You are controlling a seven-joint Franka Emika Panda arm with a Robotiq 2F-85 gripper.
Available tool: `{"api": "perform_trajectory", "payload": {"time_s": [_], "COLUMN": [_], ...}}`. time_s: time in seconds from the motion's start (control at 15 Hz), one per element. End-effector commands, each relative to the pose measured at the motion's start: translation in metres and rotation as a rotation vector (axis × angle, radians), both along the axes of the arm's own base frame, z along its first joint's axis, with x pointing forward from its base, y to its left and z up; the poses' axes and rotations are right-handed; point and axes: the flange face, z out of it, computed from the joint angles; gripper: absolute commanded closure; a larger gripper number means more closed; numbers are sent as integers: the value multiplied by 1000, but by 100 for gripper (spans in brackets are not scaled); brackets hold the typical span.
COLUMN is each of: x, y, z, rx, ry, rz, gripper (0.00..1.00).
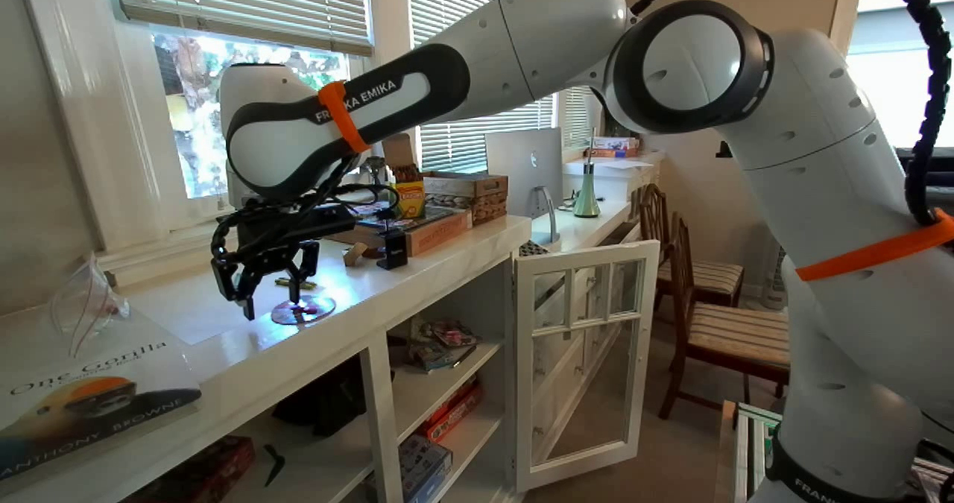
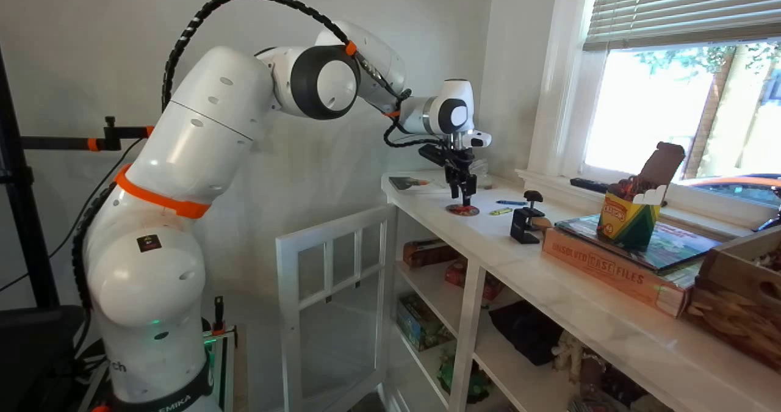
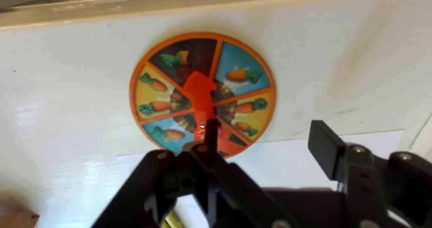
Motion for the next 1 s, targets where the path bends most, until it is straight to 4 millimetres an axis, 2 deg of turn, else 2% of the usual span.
{"api": "perform_trajectory", "payload": {"time_s": [0.0,0.4,0.93], "x": [1,2,5], "y": [5,11,8], "z": [-3,-3,-6], "rx": [-11,-10,-8], "ry": [20,18,22], "rz": [11,23,26], "gripper": [28,30,29]}}
